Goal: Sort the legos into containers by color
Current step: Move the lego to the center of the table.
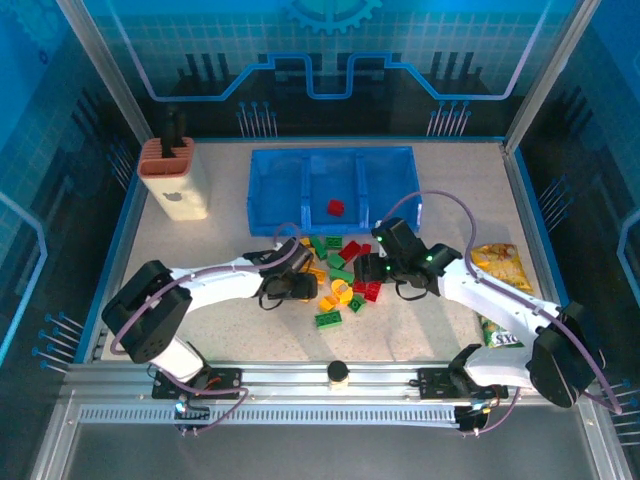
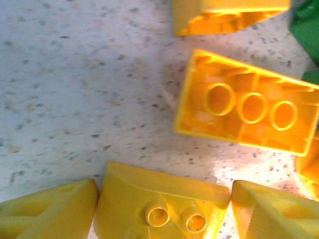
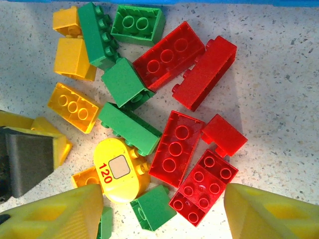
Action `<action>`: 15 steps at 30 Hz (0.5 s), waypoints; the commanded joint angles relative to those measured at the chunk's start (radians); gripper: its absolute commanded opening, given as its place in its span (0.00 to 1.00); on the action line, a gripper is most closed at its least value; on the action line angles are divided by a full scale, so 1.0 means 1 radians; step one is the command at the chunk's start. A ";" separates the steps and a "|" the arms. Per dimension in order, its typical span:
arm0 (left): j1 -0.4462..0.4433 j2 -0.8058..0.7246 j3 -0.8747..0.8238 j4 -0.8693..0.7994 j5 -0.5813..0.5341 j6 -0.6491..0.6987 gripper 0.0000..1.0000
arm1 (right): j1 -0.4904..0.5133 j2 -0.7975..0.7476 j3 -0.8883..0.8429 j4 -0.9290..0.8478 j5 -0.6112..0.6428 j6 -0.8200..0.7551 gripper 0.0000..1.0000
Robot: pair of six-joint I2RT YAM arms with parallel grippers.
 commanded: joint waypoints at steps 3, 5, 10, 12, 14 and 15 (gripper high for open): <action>0.024 -0.040 -0.003 -0.152 -0.035 0.011 0.75 | 0.008 -0.003 0.002 0.017 -0.011 0.021 0.67; 0.009 -0.039 0.033 -0.199 -0.063 0.027 0.81 | 0.010 -0.009 -0.011 0.019 -0.007 0.027 0.67; -0.016 -0.032 0.051 -0.217 -0.057 0.038 0.84 | 0.017 -0.025 -0.036 0.029 -0.006 0.042 0.67; -0.017 -0.019 0.049 -0.219 -0.063 0.043 0.84 | 0.019 -0.030 -0.043 0.031 -0.005 0.046 0.67; -0.018 0.003 0.047 -0.212 -0.061 0.051 0.84 | 0.018 -0.036 -0.050 0.032 -0.004 0.048 0.67; -0.018 0.013 0.049 -0.210 -0.057 0.058 0.84 | 0.019 -0.038 -0.051 0.035 -0.003 0.049 0.67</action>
